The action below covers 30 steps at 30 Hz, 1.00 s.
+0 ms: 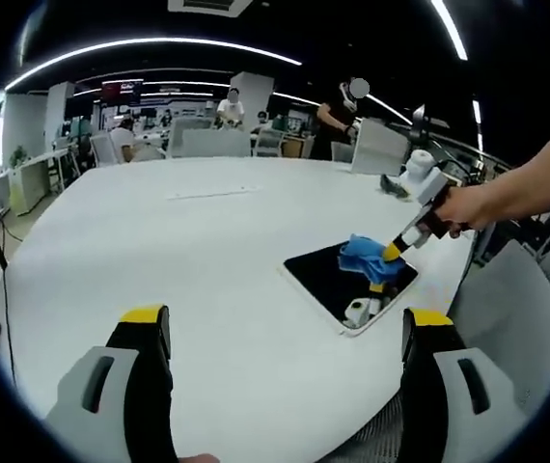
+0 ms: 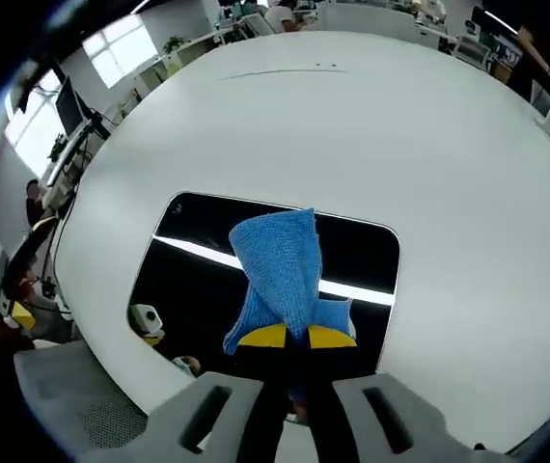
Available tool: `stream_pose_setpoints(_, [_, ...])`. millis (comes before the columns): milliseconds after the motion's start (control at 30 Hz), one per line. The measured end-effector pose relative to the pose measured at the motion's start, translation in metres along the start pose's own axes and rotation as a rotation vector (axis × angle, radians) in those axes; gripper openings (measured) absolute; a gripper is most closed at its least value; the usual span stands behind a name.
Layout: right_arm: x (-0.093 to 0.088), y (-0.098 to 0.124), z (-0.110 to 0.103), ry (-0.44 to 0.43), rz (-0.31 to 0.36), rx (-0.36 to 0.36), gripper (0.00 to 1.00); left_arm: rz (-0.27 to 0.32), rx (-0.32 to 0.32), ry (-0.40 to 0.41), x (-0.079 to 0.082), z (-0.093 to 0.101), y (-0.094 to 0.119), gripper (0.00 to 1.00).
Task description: Wipe the mirror surface with the cleaning cloth until all visible marks leave the cleaned area.
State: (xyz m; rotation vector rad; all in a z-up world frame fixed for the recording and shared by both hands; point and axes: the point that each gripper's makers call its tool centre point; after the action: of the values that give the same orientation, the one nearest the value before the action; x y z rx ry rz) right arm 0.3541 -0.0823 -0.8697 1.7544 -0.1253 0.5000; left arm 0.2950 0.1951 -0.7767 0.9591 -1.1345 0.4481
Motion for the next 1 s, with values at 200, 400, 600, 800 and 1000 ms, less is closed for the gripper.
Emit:
stream_pose_setpoints(200, [-0.002, 0.003, 0.01, -0.047, 0.012, -0.011, 0.0, 0.007, 0.007, 0.003, 0.002, -0.001, 0.001, 0.99])
stream_pose_setpoints(400, [-0.006, 0.009, 0.033, -0.097, 0.026, -0.032, 0.0, 0.007, -0.018, -0.001, 0.003, 0.008, 0.002, 0.98])
stream_pose_setpoints(600, [-0.007, 0.011, 0.04, -0.128, 0.018, -0.049, 0.0, -0.013, -0.023, -0.005, 0.0, 0.01, 0.002, 0.99])
stream_pose_setpoints(800, [-0.008, 0.013, 0.049, -0.121, -0.001, -0.087, 0.0, 0.005, -0.013, -0.006, 0.008, 0.004, 0.001, 0.99])
stream_pose_setpoints(1000, [-0.008, 0.011, 0.048, -0.11, 0.001, -0.089, 0.0, 0.003, -0.004, 0.01, 0.005, 0.004, 0.001, 0.99])
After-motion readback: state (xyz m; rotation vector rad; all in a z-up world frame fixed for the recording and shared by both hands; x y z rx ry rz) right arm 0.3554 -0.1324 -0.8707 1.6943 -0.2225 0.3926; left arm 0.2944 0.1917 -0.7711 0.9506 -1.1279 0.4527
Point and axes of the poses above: the point that each gripper's makers call its tool centre point, and the gripper's own axes: y roughly backward along the fingers, z roughly to its right, x roughly out of its top, and after that the axes turned 3 degrees about -y, right-handed
